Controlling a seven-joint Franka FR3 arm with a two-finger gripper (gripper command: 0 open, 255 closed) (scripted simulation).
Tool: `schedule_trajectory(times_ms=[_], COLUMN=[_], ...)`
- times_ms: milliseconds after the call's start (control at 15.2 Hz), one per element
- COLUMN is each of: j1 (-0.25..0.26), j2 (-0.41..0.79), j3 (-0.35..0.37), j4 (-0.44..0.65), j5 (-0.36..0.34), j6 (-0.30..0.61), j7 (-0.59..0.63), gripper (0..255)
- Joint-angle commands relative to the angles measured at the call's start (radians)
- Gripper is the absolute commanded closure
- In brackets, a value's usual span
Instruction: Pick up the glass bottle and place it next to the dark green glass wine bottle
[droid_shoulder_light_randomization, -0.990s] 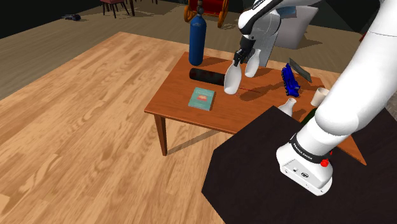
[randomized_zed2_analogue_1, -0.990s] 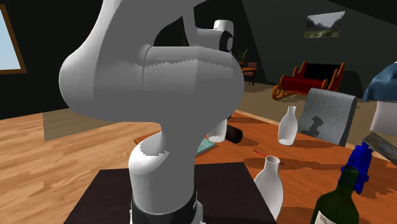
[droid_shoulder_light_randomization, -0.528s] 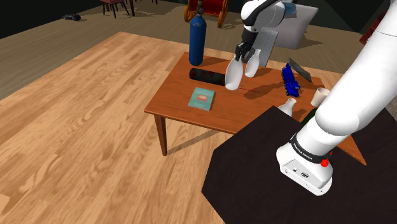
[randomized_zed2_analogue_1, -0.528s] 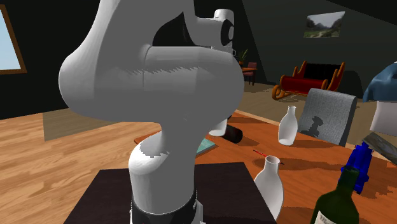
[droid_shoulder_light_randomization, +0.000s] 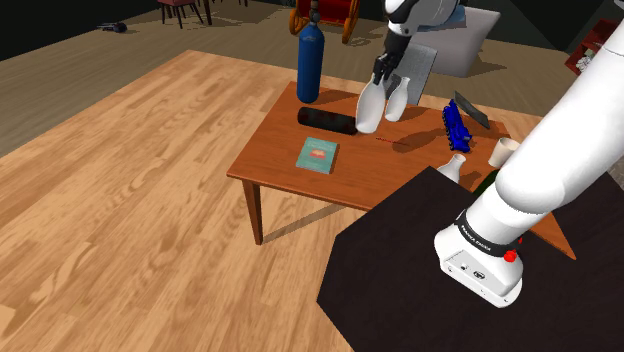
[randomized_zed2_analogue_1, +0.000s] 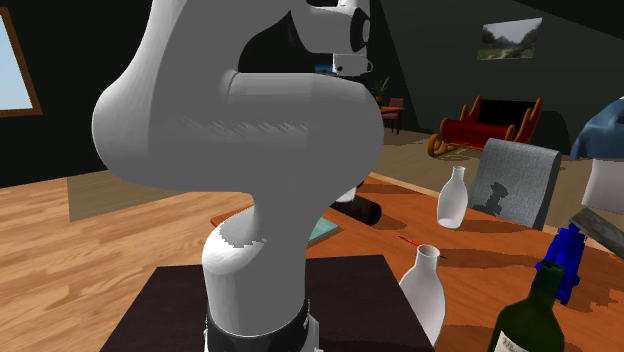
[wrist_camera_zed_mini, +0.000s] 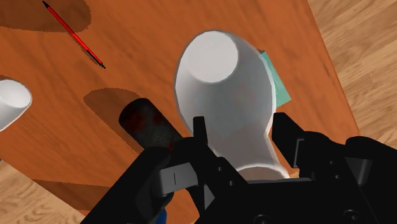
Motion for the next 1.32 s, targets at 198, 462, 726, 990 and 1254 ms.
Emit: schedule_trajectory(times_ms=[198, 462, 726, 990, 1254], j1=[0.002, 0.003, 0.004, 0.004, 0.004], j2=[-0.031, -0.052, -0.070, -0.085, -0.096], j3=[0.000, 0.000, 0.000, 0.001, 0.001], j4=[0.034, 0.065, 0.099, 0.137, 0.179], j5=[-0.016, -0.026, -0.034, -0.041, -0.046], j6=[-0.062, -0.113, -0.165, -0.217, -0.269], j7=[0.016, 0.025, 0.032, 0.039, 0.044], gripper=[255, 255, 255, 255, 255])
